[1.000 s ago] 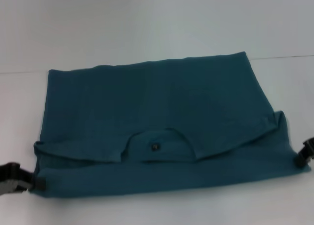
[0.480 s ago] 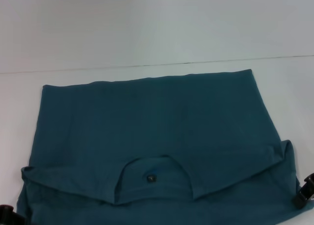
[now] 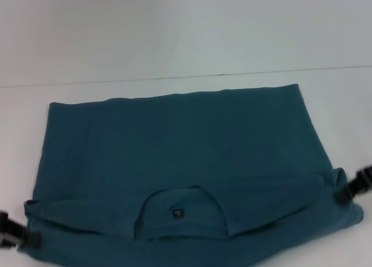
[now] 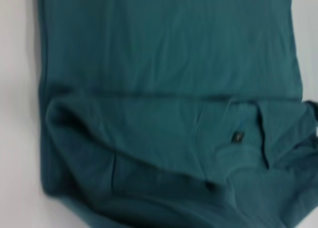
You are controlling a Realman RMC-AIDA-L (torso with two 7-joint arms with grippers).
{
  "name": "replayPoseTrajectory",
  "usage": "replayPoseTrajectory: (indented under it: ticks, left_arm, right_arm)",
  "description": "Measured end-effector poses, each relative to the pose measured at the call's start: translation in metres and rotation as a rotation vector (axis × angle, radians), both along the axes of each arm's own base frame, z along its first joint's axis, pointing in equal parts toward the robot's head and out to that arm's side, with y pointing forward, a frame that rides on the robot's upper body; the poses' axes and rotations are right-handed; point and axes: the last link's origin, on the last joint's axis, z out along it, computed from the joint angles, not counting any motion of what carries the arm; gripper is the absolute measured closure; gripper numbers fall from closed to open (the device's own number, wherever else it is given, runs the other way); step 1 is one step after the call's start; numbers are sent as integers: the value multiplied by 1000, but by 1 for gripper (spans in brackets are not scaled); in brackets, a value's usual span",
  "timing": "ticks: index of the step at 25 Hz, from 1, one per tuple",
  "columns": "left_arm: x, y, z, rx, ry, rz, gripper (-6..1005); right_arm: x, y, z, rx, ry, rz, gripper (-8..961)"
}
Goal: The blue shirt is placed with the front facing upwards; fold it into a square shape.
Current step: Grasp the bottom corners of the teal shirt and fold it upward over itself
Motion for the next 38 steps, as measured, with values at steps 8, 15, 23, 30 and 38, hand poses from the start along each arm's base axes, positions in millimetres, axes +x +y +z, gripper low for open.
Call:
replayPoseTrajectory:
  ticks: [8,15,23,30,38]
  left_arm:
    - [23,45,13,42,52,-11,967]
    - [38,82,22,106,138,6,966]
    - [49,117,23,176,246,3,967]
    - [51,144,3,266,371,-28,966]
    - [36,157,-14,419,434,-49,967]
  right_arm:
    - [0,29,16,183,-13,-38,914]
    - [-9,57,27,350,-23,-58,914]
    - [-32,90,31,505,-25,-40,914]
    - [-45,114,15,623,-62,-30,914]
    - [-34,123,-12,669,-93,-52,914]
